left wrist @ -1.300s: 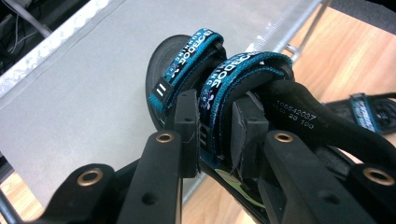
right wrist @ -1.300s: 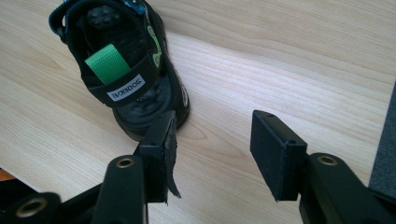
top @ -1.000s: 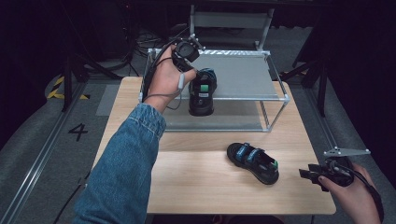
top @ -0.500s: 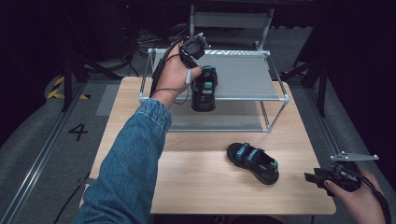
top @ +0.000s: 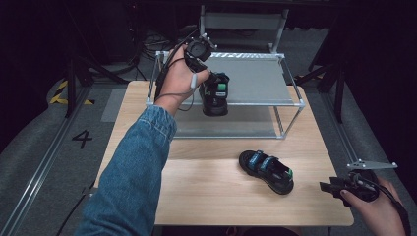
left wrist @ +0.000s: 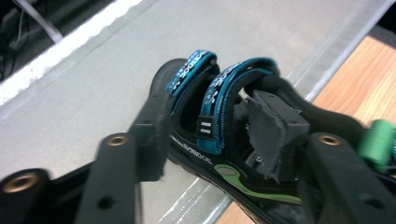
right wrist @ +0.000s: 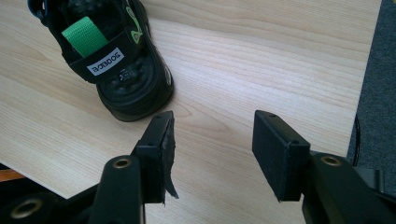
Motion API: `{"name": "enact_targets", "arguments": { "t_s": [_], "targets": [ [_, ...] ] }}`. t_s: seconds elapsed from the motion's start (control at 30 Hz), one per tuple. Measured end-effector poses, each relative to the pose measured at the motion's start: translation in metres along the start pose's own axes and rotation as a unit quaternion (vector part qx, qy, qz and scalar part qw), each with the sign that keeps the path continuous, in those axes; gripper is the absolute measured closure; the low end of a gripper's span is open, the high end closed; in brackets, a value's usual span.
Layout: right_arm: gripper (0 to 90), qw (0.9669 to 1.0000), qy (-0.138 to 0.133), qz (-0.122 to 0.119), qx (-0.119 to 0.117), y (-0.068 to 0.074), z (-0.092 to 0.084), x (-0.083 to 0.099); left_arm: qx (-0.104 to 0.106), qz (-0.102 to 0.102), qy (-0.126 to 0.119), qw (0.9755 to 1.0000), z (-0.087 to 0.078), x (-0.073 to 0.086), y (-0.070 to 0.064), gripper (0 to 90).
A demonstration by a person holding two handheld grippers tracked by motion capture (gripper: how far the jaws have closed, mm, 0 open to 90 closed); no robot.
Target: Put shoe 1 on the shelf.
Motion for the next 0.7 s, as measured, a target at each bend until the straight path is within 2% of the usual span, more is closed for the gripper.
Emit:
{"name": "enact_targets", "arguments": {
  "t_s": [0.1, 0.17, 0.37, 0.6, 0.7],
  "targets": [
    [49.4, 1.0000, 0.001, 0.002, -0.003, 0.002, 0.000, -0.001, 0.009, 0.005, -0.028, 0.9996, -0.017, 0.005, -0.009, 43.9],
    [49.3, 1.0000, 0.002, 0.001, -0.002, 0.002, 0.001, -0.002, 0.024, 0.017, -0.031, 0.9991, -0.025, 0.011, -0.019, 43.6],
    [49.3, 1.0000, 0.003, -0.005, -0.004, 0.006, 0.003, -0.005, 0.073, 0.021, -0.043, 0.9962, -0.044, 0.030, -0.045, 48.8],
    [49.3, 0.9999, 0.006, -0.011, -0.004, 0.008, 0.005, -0.008, 0.108, 0.040, -0.030, 0.9929, -0.045, 0.053, -0.068, 58.6],
    [49.3, 0.9999, 0.006, -0.013, -0.005, 0.009, 0.006, -0.009, 0.127, 0.034, -0.034, 0.9907, -0.039, 0.059, -0.072, 61.8]
  ]
}}
Point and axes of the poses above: each handheld gripper's, and its own axes: z roughly forward along the jaws, x roughly out of its underside, y roughly to its left, the point moved 6 cm from there along z, roughly forward along the jaws, and after that the axes turned 10 degrees about y, right-handed, at the moved point
